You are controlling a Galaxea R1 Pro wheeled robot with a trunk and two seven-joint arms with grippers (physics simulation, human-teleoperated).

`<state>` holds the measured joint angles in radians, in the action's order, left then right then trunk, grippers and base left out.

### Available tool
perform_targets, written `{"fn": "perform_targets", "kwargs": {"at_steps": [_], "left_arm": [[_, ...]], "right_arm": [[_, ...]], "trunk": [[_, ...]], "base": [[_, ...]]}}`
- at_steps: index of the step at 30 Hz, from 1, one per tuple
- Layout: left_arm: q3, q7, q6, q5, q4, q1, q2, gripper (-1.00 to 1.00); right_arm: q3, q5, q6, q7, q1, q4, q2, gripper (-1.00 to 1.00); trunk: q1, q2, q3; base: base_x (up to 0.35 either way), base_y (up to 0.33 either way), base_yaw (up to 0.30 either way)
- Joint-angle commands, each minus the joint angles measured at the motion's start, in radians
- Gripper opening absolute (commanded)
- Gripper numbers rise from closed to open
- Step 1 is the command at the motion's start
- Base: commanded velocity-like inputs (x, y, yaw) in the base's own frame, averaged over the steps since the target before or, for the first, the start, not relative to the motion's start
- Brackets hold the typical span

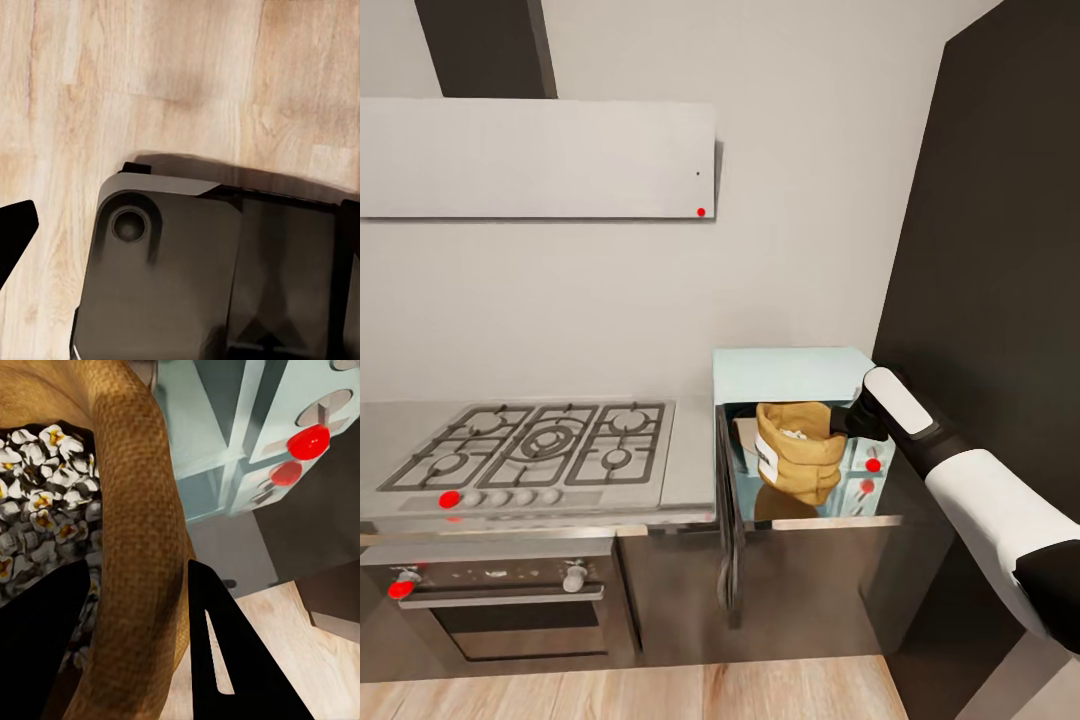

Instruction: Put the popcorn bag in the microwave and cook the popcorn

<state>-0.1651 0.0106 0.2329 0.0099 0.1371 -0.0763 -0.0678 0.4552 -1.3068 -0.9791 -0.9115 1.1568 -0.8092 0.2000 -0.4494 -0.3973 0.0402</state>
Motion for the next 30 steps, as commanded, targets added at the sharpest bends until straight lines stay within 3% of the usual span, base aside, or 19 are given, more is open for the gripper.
{"fn": "perform_targets", "kwargs": {"at_steps": [1,10,22,30], "left_arm": [[-0.003,0.001,0.003,0.001,-0.001,-0.001,0.000,1.00],[-0.005,0.001,0.003,0.002,-0.001,-0.002,0.000,1.00],[-0.003,0.000,0.003,0.001,-0.001,-0.002,0.000,1.00],[-0.004,0.001,0.003,0.001,-0.001,-0.001,0.000,1.00]], "right_arm": [[0.001,0.000,0.030,-0.009,0.002,-0.002,0.001,-1.00],[0.001,0.000,0.030,-0.009,0.002,-0.002,0.001,-1.00],[0.000,0.000,0.030,-0.009,0.002,-0.002,0.001,-1.00],[0.000,0.000,0.030,-0.009,0.001,-0.002,0.001,-1.00]], "trunk": [[-0.001,-0.003,0.002],[-0.001,-0.003,0.002],[-0.001,-0.003,0.002],[-0.001,-0.003,0.002]], "base": [[0.001,0.000,0.000],[0.188,0.000,0.000],[0.017,0.000,0.000],[0.151,0.000,0.000]]}}
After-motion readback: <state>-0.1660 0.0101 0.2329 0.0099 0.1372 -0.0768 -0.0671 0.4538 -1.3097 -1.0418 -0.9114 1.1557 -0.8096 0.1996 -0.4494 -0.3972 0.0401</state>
